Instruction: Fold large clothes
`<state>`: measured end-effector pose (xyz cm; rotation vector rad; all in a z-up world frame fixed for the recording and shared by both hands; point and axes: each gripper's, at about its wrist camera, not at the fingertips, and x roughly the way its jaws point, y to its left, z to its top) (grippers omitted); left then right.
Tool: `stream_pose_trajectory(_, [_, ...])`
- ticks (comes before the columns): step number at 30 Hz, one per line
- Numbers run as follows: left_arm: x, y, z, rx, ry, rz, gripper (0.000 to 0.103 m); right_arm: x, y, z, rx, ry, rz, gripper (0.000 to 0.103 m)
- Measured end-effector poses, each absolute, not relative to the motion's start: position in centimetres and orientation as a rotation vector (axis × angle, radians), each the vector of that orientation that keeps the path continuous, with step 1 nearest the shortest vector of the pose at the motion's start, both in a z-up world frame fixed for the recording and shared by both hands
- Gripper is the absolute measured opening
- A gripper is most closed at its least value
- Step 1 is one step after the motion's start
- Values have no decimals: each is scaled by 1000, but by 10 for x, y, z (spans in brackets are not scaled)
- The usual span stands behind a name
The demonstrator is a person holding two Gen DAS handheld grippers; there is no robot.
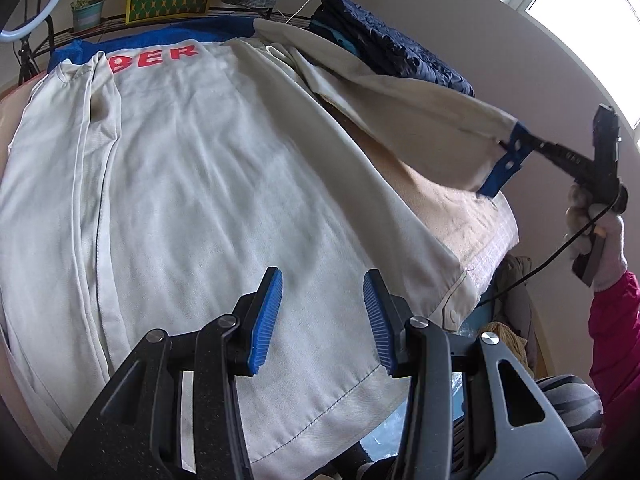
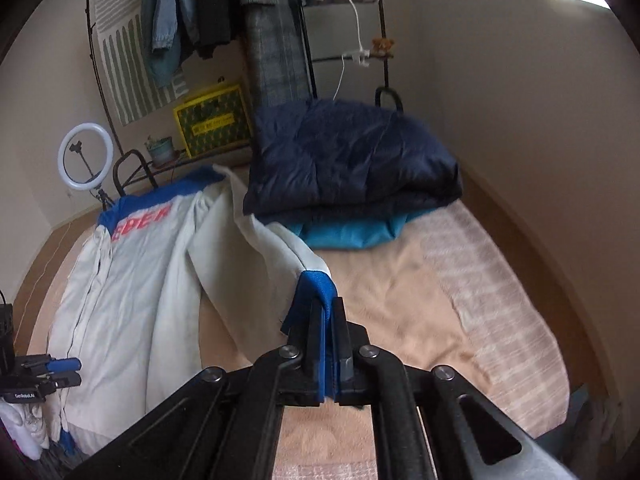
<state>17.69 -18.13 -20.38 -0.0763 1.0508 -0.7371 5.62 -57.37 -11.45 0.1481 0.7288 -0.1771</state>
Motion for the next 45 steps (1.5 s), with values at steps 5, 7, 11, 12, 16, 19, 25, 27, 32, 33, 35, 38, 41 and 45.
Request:
stream_pose_trajectory(5, [182,-179,-205,-105,1056,-735,43,61,-542,-110,68,748,-151,0])
stream_pose_trajectory(7, [184,-178,-204,-117,1057,-733,43,58,-528,-103,90,727,-103,0])
stream_pose_trajectory(11, [188,-175,-199,-132,1048,-731,43,50,-489,-88,42,695,-6,0])
stream_pose_trajectory(12, [189,-173,-197,-136,1043,-728,43,46,-479,-83,34,684,30,0])
stream_pose_trajectory(16, [196,-165,-194,-190,1040,-721,43,36,-446,-69,24,662,164,0])
stream_pose_trajectory(19, [204,-155,-192,-251,1034,-704,43,35,-417,-75,-15,704,287,0])
stream_pose_trajectory(25, [219,-140,-194,-374,1049,-679,43,49,-368,-135,-138,894,467,0])
stream_pose_trajectory(27, [226,-140,-196,-412,1063,-680,43,53,-356,-154,-155,945,513,0])
stream_pose_trajectory(32, [246,-146,-209,-520,1119,-685,58,54,-347,-185,-43,1020,628,8])
stream_pose_trajectory(33, [250,-147,-212,-541,1129,-685,58,52,-348,-188,-18,1024,648,22])
stream_pose_trajectory(35, [259,-153,-218,-551,1159,-692,59,43,-358,-189,39,1002,662,33])
stream_pose_trajectory(38, [267,-165,-226,-531,1183,-680,59,28,-388,-192,166,970,625,33])
stream_pose_trajectory(41, [274,-181,-237,-480,1218,-675,59,25,-429,-211,306,978,504,36])
stream_pose_trajectory(45, [284,-206,-257,-457,1282,-698,59,29,-470,-245,482,1007,389,37])
